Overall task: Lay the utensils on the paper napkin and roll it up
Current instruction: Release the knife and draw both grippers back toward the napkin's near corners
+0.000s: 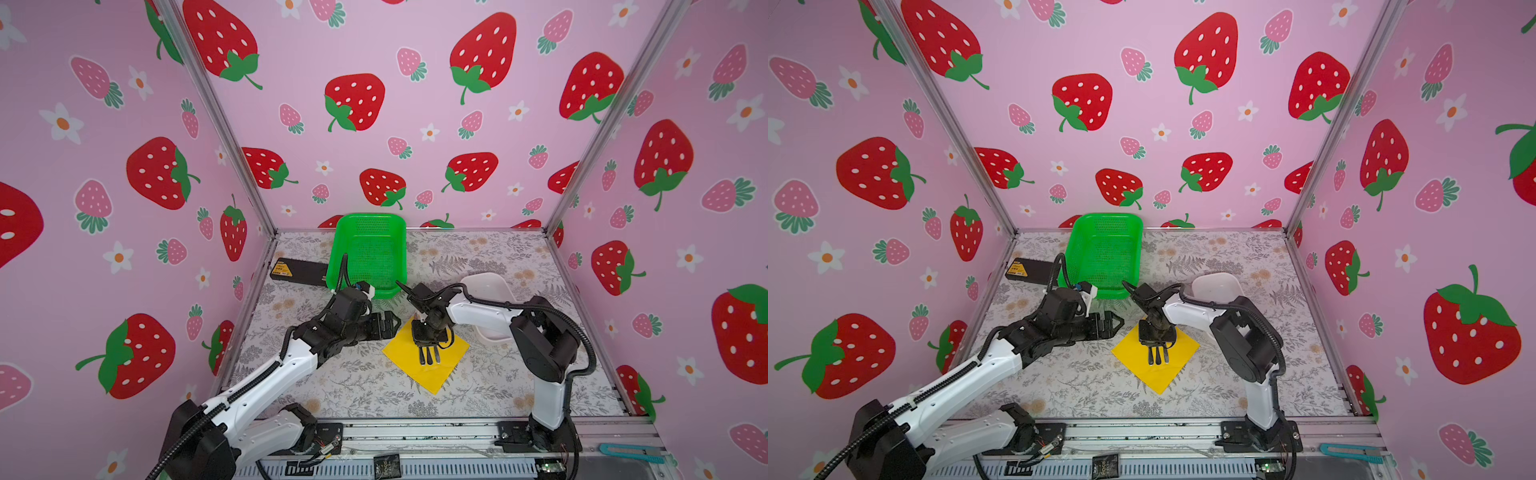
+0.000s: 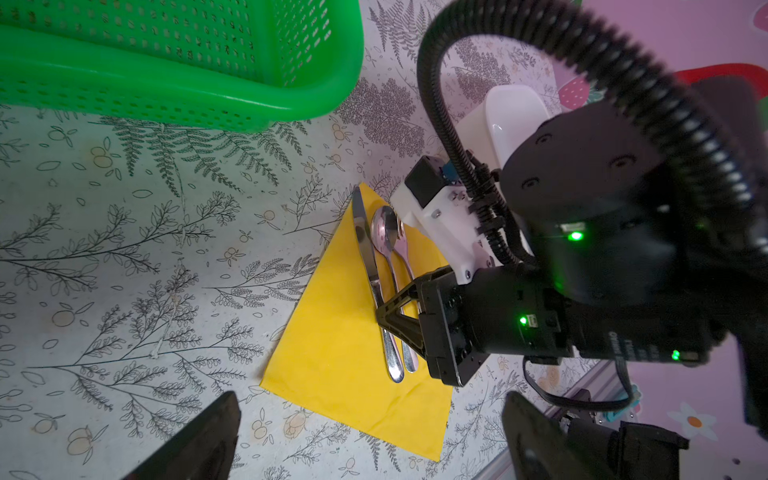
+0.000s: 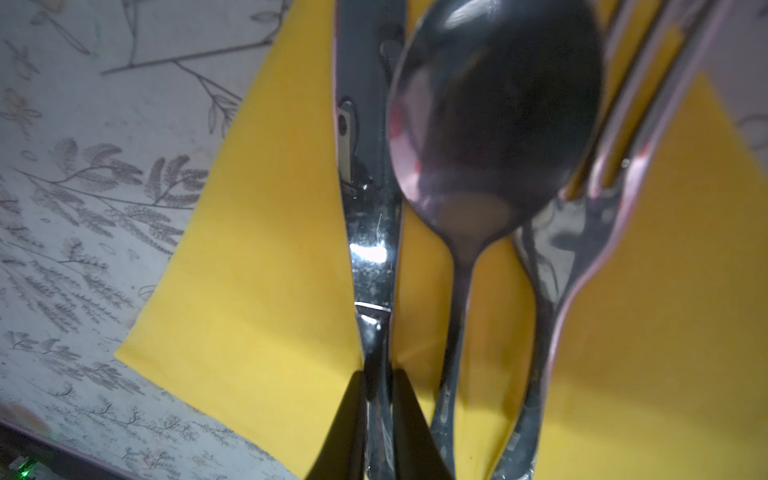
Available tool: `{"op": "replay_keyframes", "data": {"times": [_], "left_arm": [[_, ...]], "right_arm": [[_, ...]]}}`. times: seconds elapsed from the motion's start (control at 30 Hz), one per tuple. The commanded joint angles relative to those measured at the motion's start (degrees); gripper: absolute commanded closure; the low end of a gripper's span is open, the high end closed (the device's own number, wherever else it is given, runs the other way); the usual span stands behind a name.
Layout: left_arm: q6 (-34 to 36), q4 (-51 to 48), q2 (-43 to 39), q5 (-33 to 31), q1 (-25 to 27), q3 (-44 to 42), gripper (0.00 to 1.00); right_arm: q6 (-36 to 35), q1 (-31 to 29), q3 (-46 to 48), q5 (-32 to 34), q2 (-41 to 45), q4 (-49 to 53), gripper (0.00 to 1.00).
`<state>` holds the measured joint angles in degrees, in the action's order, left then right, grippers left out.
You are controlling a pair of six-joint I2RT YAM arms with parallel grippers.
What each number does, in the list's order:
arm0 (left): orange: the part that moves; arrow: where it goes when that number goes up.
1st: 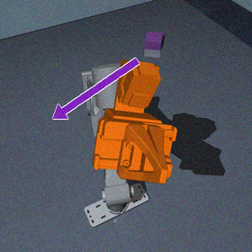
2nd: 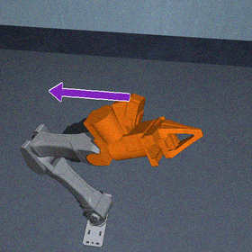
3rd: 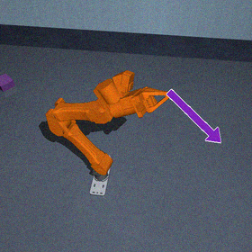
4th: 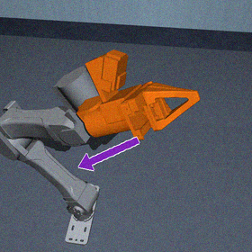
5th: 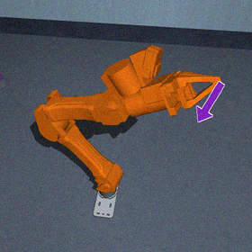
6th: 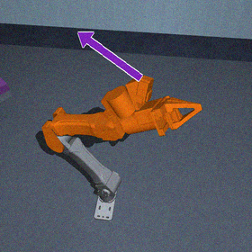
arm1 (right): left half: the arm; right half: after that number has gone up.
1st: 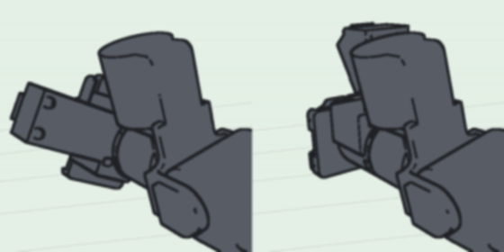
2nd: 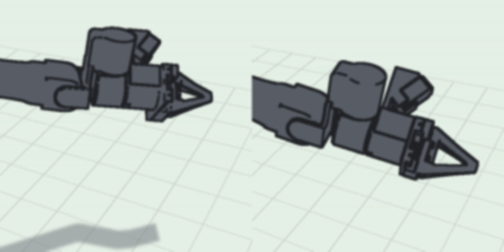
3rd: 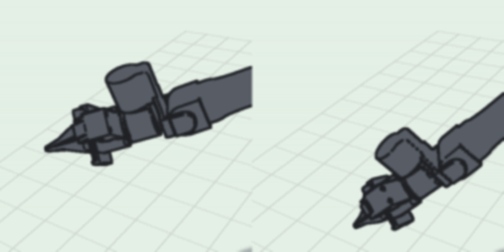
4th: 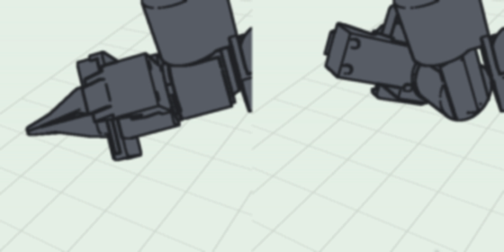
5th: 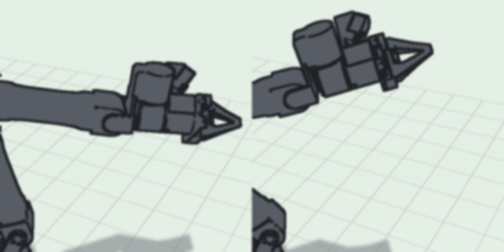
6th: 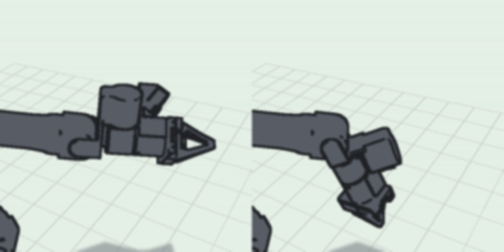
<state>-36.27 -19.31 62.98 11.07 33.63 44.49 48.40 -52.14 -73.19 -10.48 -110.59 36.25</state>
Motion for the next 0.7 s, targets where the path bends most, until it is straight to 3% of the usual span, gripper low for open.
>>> {"op": "replay_keyframes", "data": {"times": [0.0,0.37,0.47,0.67], "left_arm": [[-0.3,0.5,0.4,0.8,-0.2,0.5,0.01],[-0.8,-0.5,-0.4,1.4,-0.2,-0.6,0.01],[-1.7,-0.3,-1.0,2.3,-0.2,-2.2,0.01],[-4.6,0.9,-2.3,3.7,0.7,-4.4,0.01]], "right_arm": [[1.5,-0.7,1.2,1.0,1.4,0.9,0.85],[1.6,-0.8,2.5,4.0,10.3,-0.4,0.78],[2.0,-0.9,6.9,4.3,15.9,-4.5,0.76],[7.7,-1.2,19.6,14.1,34.3,-11.0,0.71]]}}
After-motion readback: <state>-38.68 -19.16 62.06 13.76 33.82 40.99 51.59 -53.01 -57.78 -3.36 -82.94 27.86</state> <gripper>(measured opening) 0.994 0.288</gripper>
